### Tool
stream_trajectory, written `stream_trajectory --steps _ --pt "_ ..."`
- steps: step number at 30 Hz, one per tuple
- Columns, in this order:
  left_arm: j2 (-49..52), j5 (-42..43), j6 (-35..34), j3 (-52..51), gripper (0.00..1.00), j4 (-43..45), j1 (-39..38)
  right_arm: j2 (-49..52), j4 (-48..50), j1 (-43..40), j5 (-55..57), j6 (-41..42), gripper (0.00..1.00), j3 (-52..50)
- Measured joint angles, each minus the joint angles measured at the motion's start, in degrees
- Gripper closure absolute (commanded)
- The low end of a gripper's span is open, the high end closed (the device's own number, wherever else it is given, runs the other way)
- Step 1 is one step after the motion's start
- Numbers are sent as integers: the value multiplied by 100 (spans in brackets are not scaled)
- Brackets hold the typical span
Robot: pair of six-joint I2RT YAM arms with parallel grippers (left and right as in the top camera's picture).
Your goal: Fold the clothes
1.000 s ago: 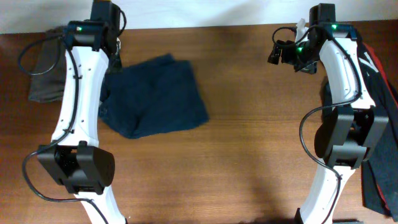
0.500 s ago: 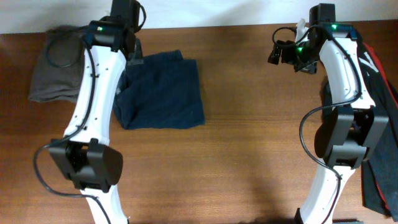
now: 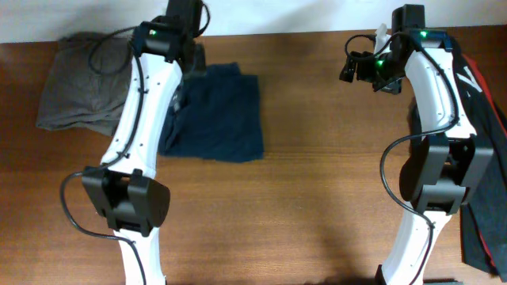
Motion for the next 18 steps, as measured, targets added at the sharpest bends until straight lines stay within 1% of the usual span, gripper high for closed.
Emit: stream_trajectory --steps 3,8,13,18 --pt "0 20 15 157 100 208 -155 17 37 107 2 11 1 0" --pt "55 254 17 162 100 236 -304 42 107 343 2 24 1 -2" --pt "273 348 17 162 100 337 -411 55 466 555 2 146 0 -118" --pt "343 385 15 162 100 625 -525 107 706 608 2 317 4 -396"
